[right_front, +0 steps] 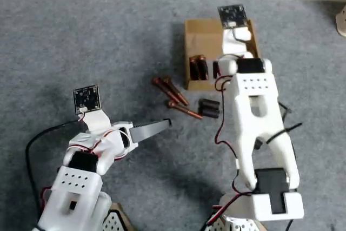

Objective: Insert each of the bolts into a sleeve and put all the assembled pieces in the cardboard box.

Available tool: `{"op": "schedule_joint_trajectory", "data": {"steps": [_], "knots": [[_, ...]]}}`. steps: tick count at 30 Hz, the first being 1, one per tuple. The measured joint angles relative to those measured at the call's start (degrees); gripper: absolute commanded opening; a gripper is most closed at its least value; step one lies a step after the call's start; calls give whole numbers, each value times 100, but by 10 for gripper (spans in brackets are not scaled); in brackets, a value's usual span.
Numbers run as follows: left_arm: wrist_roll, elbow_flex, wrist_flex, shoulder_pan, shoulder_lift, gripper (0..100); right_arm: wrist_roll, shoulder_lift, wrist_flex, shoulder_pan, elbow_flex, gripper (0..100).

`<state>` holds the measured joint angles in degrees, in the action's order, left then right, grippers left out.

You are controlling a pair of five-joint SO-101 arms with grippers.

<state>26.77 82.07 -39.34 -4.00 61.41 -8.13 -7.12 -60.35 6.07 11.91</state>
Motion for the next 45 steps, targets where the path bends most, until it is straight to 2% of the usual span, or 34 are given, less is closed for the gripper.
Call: {"op": "schedule_joint_trajectory", "data": {"steps": [10,17,21,25,35,45], "knots": [[0,0,0,0,0,681,-1231,-325,-1670,-686,44,130],[0,0,0,0,0,681,-3297,-325,-2813,-1160,44,130],[0,0,0,0,0,681,-4422,-325,-2901,-1609,44,131],[0,0,0,0,0,681,-5090,-334,-2884,-1916,343,133],[0,0,0,0,0,681,-5345,-369,-1213,-2066,2189,134],[0,0,0,0,0,681,-5354,-369,-70,-2084,3051,133]]}}
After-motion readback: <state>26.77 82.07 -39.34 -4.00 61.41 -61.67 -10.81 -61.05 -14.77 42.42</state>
